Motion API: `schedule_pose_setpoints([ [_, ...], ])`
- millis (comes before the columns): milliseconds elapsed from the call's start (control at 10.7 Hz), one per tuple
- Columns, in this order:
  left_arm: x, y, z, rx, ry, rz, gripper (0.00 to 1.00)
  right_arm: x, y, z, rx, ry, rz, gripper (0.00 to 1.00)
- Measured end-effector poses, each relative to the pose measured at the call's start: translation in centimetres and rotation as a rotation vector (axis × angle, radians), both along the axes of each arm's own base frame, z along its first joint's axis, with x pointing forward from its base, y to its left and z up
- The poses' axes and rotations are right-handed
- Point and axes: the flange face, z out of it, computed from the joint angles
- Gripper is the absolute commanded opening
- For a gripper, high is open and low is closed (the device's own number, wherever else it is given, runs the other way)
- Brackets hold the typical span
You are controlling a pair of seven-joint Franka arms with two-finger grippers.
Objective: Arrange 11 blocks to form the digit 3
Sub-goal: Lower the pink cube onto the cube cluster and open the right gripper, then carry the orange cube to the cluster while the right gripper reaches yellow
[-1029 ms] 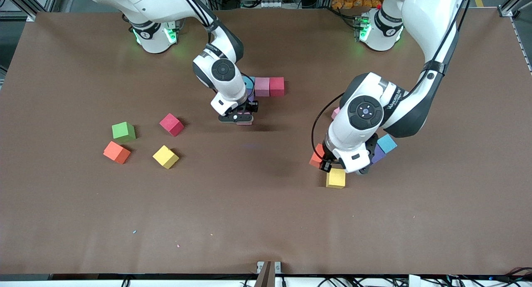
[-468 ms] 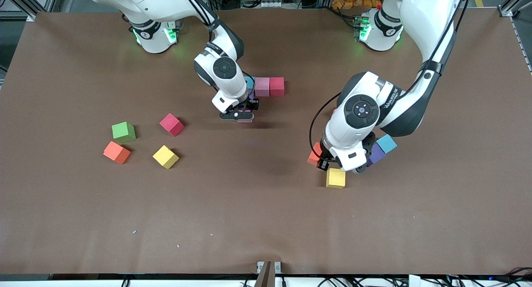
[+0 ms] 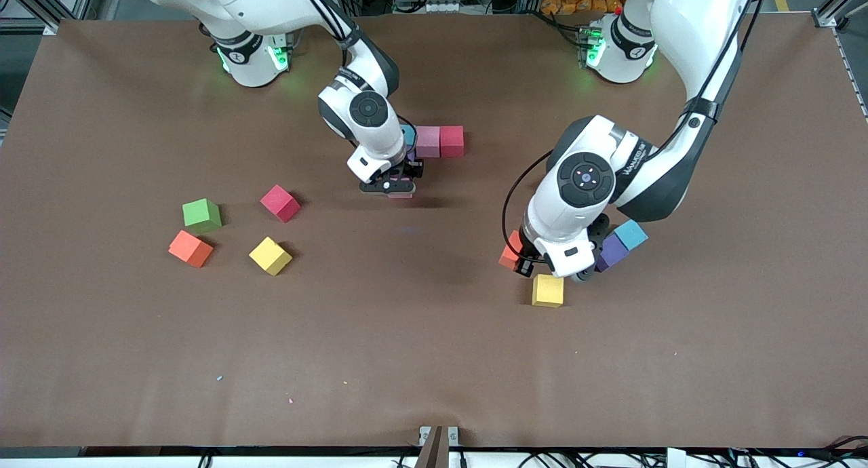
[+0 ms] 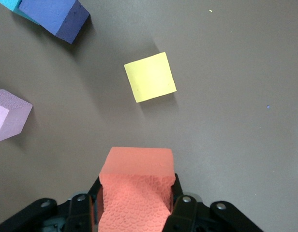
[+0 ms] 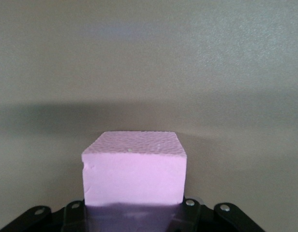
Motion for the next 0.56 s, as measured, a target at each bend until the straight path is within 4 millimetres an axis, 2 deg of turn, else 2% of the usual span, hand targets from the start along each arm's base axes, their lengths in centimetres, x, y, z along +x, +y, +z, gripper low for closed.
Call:
schedule_pose_setpoints([
  [468,-1.0,-1.5,-0.2,-0.033,0.03,-0.008,0.0,-0.2,-0.1,-0.2,-0.003,0.0,0.004,0.0],
  [561,-1.7,-2.3,-0.6,-0.037,0.044,-0.009,0.0,-0.2,-0.2,-0.2,-0.003,0.0,0.004,0.09],
])
